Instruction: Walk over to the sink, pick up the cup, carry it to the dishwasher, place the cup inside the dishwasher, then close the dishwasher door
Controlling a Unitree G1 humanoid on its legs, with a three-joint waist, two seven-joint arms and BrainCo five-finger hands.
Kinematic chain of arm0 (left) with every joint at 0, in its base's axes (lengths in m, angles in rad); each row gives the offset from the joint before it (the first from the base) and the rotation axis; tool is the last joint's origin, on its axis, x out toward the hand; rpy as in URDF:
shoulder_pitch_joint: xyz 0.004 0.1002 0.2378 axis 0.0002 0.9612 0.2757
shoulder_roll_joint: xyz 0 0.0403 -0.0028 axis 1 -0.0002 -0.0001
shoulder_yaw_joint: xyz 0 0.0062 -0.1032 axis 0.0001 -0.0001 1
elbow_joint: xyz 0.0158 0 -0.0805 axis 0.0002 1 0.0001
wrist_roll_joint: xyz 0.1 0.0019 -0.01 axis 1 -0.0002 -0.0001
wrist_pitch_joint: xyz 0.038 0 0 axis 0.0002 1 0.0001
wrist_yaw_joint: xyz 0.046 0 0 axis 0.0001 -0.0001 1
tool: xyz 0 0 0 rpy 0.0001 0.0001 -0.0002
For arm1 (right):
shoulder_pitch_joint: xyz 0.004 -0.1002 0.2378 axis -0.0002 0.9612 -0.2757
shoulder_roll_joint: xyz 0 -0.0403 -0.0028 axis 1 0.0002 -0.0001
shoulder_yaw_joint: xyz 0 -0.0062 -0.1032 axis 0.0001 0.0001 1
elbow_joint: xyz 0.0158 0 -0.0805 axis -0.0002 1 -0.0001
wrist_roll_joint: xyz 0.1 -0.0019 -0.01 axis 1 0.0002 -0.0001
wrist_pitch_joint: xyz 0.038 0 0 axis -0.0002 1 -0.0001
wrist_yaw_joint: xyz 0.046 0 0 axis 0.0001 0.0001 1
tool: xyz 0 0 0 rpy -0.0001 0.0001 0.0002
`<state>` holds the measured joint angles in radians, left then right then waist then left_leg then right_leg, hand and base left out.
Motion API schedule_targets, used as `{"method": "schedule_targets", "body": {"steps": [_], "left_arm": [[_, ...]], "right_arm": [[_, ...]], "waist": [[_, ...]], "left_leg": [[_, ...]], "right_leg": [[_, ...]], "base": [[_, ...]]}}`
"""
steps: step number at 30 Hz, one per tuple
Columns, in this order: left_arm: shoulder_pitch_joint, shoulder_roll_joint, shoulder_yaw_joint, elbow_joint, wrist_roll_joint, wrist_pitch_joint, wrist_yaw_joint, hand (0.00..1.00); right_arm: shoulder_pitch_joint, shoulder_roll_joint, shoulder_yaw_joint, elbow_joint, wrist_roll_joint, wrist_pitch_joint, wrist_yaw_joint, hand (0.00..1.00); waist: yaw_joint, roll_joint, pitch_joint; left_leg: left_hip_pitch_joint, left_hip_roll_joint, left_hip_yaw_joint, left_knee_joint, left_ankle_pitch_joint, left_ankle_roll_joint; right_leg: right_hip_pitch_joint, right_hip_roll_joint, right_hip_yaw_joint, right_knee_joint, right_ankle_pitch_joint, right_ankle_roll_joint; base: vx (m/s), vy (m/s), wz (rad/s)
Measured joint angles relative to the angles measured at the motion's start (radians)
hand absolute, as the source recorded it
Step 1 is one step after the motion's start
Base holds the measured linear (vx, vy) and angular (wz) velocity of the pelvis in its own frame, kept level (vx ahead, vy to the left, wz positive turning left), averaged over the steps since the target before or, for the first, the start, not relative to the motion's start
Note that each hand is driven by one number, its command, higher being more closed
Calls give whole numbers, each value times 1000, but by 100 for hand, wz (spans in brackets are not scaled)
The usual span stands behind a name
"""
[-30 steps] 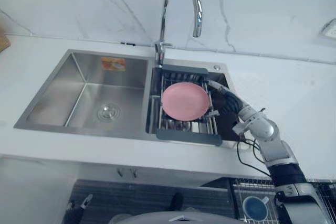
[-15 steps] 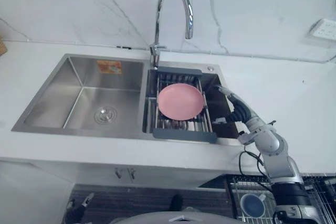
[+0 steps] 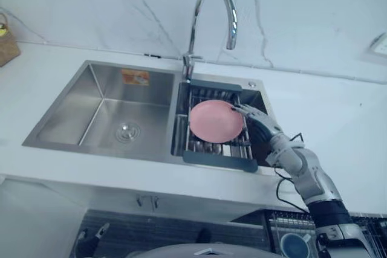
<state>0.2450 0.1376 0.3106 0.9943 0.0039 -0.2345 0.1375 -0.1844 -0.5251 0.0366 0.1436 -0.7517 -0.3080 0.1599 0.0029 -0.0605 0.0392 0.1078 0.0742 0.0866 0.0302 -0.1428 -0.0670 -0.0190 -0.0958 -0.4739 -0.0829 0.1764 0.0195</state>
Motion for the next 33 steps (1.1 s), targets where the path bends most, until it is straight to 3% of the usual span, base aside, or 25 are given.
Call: {"method": "schedule_targets", "body": {"steps": [12, 22, 31, 32, 33], "left_arm": [[5, 0, -5, 0, 0, 11, 0, 0], [6, 1, -24, 0, 0, 11, -1, 0], [11, 2, -39, -1, 0, 11, -12, 0], [11, 2, -39, -1, 0, 11, -12, 0], [12, 2, -39, -1, 0, 11, -12, 0]], "right_arm": [[-57, -36, 115, 152, -129, -43, -74, 0], [-68, -38, 179, 228, -265, -47, -149, 0], [-105, -38, 196, 276, -324, -18, -211, 0], [-106, -38, 196, 276, -329, -14, -215, 100], [-108, -38, 196, 277, -340, -13, -217, 100]], "waist": [[24, 0, 0], [34, -1, 1], [48, -7, 7], [49, -7, 8], [50, -8, 8]], "left_leg": [[-2, -4, -12, -9, 8, 2], [-9, -9, -32, -15, 12, 5], [-11, -10, -35, -15, 13, 5], [-11, -10, -35, -15, 13, 5], [-12, -10, -36, -15, 13, 5]], "right_leg": [[1, -4, -10, 0, -1, 1], [1, -9, -26, 0, -3, 4], [1, -10, -30, 0, -3, 5], [1, -10, -30, 0, -3, 5], [1, -10, -30, 0, -4, 5]], "base": [[1, 7, 2], [8, 19, 5], [0, 0, 0], [0, 0, 0], [0, 0, 0]]}}
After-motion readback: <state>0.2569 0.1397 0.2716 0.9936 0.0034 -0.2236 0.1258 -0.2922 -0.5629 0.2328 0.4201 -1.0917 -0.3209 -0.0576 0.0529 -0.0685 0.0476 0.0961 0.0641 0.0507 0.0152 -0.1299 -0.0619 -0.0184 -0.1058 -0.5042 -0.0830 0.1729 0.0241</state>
